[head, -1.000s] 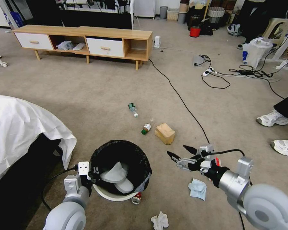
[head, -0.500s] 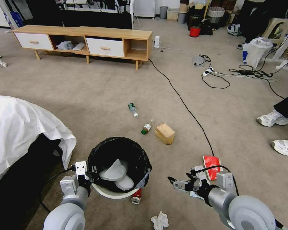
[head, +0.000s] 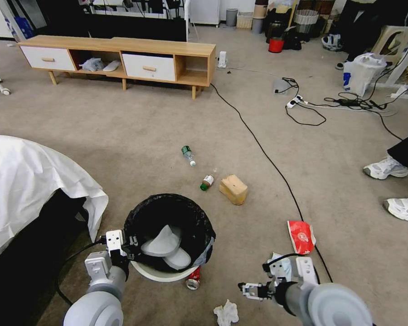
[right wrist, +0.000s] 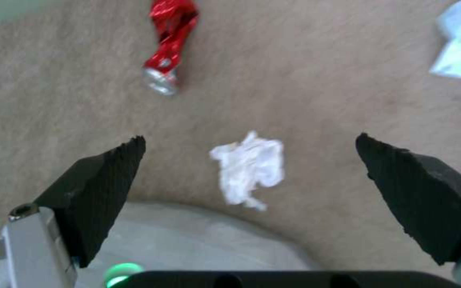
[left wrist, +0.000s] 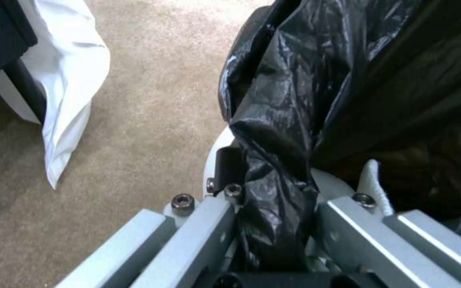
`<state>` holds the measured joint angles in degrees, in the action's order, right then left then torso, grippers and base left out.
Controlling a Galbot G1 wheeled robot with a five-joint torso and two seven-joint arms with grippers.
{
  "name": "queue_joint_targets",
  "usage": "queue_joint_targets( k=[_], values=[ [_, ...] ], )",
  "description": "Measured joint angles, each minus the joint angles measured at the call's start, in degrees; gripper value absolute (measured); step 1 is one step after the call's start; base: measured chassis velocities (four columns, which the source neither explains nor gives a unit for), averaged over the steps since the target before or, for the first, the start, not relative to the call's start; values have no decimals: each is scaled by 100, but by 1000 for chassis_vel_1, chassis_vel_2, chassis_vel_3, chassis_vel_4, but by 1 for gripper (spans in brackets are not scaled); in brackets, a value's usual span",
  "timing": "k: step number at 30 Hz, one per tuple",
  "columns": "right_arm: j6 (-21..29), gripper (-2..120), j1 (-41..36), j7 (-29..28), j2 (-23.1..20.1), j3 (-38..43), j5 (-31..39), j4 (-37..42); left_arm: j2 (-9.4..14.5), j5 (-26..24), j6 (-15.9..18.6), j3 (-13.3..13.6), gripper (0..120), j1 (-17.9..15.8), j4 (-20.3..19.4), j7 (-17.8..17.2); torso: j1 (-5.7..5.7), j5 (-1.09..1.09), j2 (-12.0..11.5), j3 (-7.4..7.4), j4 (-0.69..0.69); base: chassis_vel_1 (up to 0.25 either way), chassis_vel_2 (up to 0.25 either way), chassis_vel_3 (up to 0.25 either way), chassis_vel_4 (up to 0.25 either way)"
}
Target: Pick up the trash bin and place the garbage on the floor into it.
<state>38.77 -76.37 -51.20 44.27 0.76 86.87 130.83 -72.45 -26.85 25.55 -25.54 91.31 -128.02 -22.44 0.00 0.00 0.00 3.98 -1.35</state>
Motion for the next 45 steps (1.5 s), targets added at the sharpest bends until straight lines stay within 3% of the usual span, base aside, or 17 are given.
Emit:
queue_joint_targets(
  k=[12,23,31,36,45],
  values=[
    [264,100,1758,-1573,1086,-1256,1541,-727,77,-134,-43,-121,1,-28,-15,-2,0,-1,0,1,3,0,0,0,0],
    [344,100,984,-1558,937,-776,1278,-1095,246,-311,-73,-115,1,-188,120,-23,0,0,0,0,-1,0,0,0,0],
    [295,100,1038,-1612,814,-645,1613,-974,275,-317,-75,-44,1,-240,171,-24,0,1,0,-1,1,0,0,0,0],
    [218,100,1376,-1964,801,-780,2228,-964,298,-315,-81,-37,1,-228,172,-22,0,0,0,0,0,0,0,0,0],
    [89,100,2184,-2824,935,-1144,4020,-1231,251,-304,-89,-3,1,-216,210,-13,0,0,0,0,2,0,0,0,0]
  ],
)
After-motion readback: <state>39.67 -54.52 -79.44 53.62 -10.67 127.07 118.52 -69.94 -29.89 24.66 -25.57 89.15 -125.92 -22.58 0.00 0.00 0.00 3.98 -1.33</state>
